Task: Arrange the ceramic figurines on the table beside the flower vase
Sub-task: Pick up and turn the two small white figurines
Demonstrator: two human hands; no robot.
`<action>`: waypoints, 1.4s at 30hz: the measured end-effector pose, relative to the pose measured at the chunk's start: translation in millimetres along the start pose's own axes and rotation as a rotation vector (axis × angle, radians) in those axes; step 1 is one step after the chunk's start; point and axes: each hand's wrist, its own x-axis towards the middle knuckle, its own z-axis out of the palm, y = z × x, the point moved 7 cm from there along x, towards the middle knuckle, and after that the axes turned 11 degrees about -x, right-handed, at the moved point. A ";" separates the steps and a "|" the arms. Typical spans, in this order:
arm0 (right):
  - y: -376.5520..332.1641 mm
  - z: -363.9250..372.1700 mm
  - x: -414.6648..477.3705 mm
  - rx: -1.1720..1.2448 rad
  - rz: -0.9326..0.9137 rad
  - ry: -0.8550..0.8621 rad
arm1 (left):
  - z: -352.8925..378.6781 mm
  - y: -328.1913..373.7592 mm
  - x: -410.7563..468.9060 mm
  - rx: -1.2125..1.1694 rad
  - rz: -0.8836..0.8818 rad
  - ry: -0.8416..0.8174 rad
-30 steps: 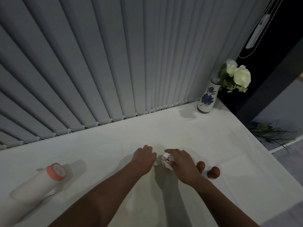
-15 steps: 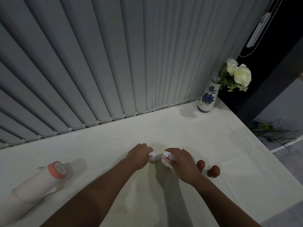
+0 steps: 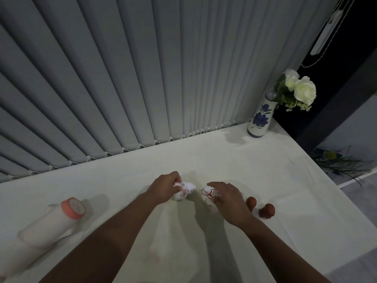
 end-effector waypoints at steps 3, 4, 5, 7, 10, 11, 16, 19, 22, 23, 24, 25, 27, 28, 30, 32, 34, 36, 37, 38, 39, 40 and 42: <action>-0.3 0.0 -0.2 -0.003 -0.007 0.011 | -1.6 -6.5 1.2 0.003 -0.043 -0.068; -0.2 0.0 -0.3 -0.002 -0.007 0.013 | -1.4 -8.0 1.3 0.015 -0.055 -0.097; -0.3 -0.5 -0.5 0.000 -0.006 0.017 | -1.0 -8.6 1.4 0.033 -0.058 -0.126; -0.2 -1.4 -1.0 0.007 -0.003 0.023 | 0.3 -9.8 0.8 0.081 -0.060 -0.170; -1.2 -2.1 -1.2 0.015 -0.005 0.029 | 2.0 -13.6 -2.1 0.137 -0.074 -0.211; -1.4 -2.3 -1.3 0.013 -0.008 0.032 | 2.7 -14.1 -3.1 0.144 -0.073 -0.221; -0.5 -1.9 -1.0 0.011 -0.008 0.046 | 1.3 -13.5 -8.1 0.134 -0.070 -0.212; -1.8 -2.8 -1.8 0.011 -0.020 0.059 | -0.7 -15.3 -8.8 0.092 -0.068 -0.205; -2.3 -4.5 -2.1 0.015 -0.017 0.077 | -1.8 -16.2 -9.1 0.022 -0.065 -0.190; -2.3 -4.4 -2.3 0.014 -0.013 0.076 | -2.4 -16.2 -9.7 -0.011 -0.065 -0.181; -2.5 -4.2 -2.1 0.014 -0.012 0.074 | -3.0 -17.5 -10.4 -0.041 -0.077 -0.177; -2.5 -3.9 -2.2 0.013 -0.015 0.073 | -2.8 -18.4 -10.9 -0.063 -0.086 -0.179; -2.0 -2.7 -2.4 0.008 -0.021 0.071 | -1.8 -23.7 -11.0 -0.057 -0.106 -0.194; -1.3 -2.0 -2.4 0.004 -0.021 0.067 | -0.9 -25.4 -11.3 -0.048 -0.115 -0.206; -0.3 -1.2 -2.3 0.002 -0.017 0.061 | 0.3 -27.3 -11.0 -0.030 -0.129 -0.224; -0.4 -1.4 -2.3 0.004 -0.019 0.064 | 2.2 -28.9 -9.8 -0.040 -0.149 -0.238; -0.5 -1.6 -2.3 0.004 -0.015 0.065 | 3.5 -31.6 -8.4 -0.081 -0.162 -0.240; 0.1 -1.5 -2.5 0.008 0.000 0.056 | 2.7 -33.2 -7.0 -0.118 -0.171 -0.218; 0.2 -1.5 -2.4 0.008 0.005 0.052 | 2.0 -34.0 -5.8 -0.134 -0.176 -0.205; 0.8 -1.0 -2.2 0.008 0.006 0.047 | 1.4 -33.0 -4.6 -0.146 -0.176 -0.188; 0.7 -1.0 -2.2 0.005 0.005 0.044 | 0.8 -31.3 -3.3 -0.158 -0.171 -0.168; 0.9 -0.7 -2.1 0.005 0.004 0.042 | 0.3 -28.4 -2.3 -0.158 -0.161 -0.149; 0.4 -1.2 -2.2 0.004 -0.005 0.047 | -0.5 -20.4 -0.1 -0.124 -0.114 -0.118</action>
